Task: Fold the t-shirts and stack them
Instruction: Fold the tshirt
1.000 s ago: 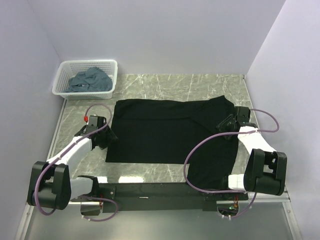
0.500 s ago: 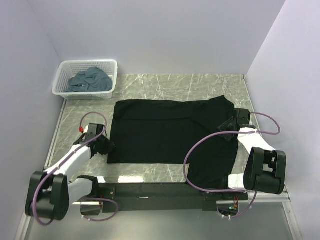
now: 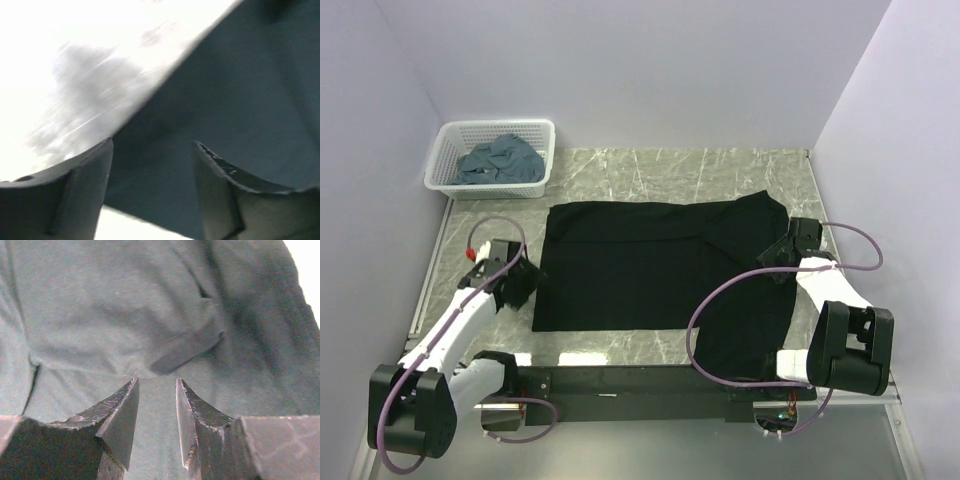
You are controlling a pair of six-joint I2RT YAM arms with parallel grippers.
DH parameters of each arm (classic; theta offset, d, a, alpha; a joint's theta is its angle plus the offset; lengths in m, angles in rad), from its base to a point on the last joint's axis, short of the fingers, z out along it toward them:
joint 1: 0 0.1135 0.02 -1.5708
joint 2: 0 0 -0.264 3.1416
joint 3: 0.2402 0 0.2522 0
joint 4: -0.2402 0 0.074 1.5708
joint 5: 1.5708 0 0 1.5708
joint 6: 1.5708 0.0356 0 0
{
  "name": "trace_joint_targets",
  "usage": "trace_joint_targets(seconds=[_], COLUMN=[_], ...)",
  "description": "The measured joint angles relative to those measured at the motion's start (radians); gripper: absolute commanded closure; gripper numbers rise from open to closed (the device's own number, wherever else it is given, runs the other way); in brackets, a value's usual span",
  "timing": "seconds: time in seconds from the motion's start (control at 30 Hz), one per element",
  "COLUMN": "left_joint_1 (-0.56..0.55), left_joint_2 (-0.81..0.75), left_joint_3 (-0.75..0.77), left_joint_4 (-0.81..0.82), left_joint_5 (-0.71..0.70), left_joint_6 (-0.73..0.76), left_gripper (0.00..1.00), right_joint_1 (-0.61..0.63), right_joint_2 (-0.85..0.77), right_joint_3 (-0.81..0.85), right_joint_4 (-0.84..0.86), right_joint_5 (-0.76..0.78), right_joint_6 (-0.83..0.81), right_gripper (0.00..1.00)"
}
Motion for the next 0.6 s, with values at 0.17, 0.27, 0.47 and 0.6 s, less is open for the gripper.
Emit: trace_joint_targets(seconds=[0.17, 0.27, 0.47, 0.6], left_joint_1=[0.000, 0.000, 0.000, 0.000], left_joint_2=[0.074, 0.183, 0.406, 0.518], left_joint_3=[0.093, 0.133, 0.234, 0.301], left_joint_4=[0.172, 0.275, 0.409, 0.456], left_joint_5=[0.016, 0.033, 0.057, 0.059], left_joint_6=[0.086, 0.144, 0.211, 0.215], left_gripper=[0.16, 0.12, 0.17, 0.23], right_joint_1=[0.003, 0.005, 0.005, 0.005], right_joint_2=[-0.008, -0.008, -0.008, -0.008], right_joint_3=[-0.018, -0.040, -0.080, -0.086], right_joint_4=[0.044, 0.067, 0.142, 0.167], right_joint_5=[-0.059, -0.108, -0.194, -0.217], right_joint_6=[-0.022, -0.033, -0.036, -0.036], right_gripper=[0.52, 0.47, 0.47, 0.50])
